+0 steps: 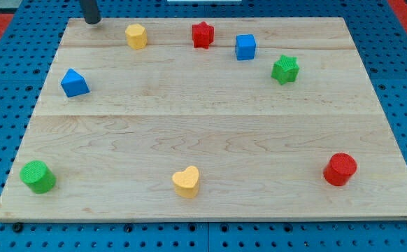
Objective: Place the yellow hexagon diagonal to the red star
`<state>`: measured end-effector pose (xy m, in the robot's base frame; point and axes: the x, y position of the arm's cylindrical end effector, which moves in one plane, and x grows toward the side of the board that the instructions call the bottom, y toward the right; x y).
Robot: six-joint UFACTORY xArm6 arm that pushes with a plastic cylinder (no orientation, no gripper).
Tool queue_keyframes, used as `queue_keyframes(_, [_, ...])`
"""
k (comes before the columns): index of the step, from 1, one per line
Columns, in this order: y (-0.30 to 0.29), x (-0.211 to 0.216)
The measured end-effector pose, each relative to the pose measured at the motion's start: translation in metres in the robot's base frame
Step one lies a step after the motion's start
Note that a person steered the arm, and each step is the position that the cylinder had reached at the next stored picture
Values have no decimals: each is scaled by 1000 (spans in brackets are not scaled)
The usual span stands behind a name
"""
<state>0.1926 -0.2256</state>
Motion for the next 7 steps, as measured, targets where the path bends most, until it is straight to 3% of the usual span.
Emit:
queue_keyframes(1, [75, 2])
queue_keyframes(3, [104, 69])
queue_keyframes(4, [112, 72])
queue_keyframes(6, [107, 22])
queue_keyframes(7, [98, 22])
